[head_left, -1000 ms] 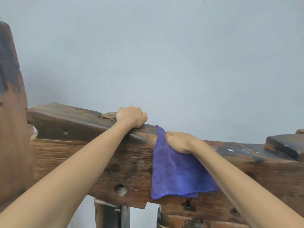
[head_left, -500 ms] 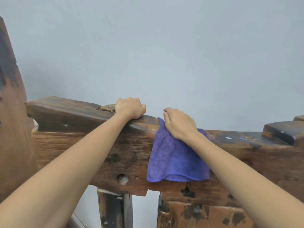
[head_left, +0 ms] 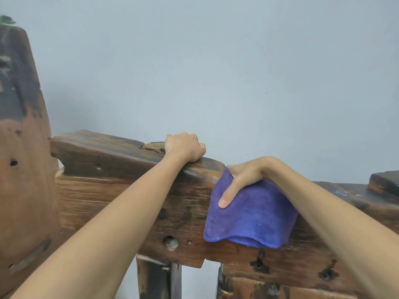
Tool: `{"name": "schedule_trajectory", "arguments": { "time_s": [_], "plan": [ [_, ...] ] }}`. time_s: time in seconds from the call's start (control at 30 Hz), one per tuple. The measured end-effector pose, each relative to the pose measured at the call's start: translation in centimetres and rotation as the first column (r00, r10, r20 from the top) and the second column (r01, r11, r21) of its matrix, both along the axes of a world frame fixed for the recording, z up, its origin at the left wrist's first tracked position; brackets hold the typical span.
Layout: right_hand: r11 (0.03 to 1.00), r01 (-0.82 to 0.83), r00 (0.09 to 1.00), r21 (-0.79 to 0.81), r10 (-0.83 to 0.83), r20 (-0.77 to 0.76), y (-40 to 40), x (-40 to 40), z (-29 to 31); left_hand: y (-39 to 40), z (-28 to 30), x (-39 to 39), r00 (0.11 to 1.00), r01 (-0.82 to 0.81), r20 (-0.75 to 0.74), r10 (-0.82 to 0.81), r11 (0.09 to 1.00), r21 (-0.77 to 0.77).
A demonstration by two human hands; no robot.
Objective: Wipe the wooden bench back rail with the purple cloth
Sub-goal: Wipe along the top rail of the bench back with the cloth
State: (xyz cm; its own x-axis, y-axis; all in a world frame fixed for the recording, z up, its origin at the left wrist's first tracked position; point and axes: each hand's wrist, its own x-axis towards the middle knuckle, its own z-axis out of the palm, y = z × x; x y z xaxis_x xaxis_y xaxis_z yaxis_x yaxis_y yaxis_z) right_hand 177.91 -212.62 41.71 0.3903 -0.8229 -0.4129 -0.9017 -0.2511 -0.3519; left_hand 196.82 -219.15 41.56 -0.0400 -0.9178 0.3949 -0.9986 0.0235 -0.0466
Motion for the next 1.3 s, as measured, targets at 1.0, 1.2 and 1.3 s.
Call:
{"name": "schedule_trajectory", "arguments": {
  "time_s": [1.0, 1.2, 1.3],
  "plan": [
    [0.654, 0.142, 0.988, -0.743, -0.145, 0.061, 5.1, -3.9, -7.0, -0.6, -0.9, -2.6, 0.992, 0.105, 0.042, -0.118, 0.968, 0.228],
    [0.722, 0.235, 0.969, -0.651, -0.222, 0.104, 3.8, -6.0, -6.4, -0.4, -1.5, -4.5, 0.988, 0.147, 0.011, -0.153, 0.965, 0.217],
    [0.884, 0.317, 0.948, -0.344, -0.306, 0.089, -2.4, -4.8, -3.7, 0.4, -1.6, -7.0, 0.983, 0.174, 0.017, -0.185, 0.95, 0.259]
  ]
}}
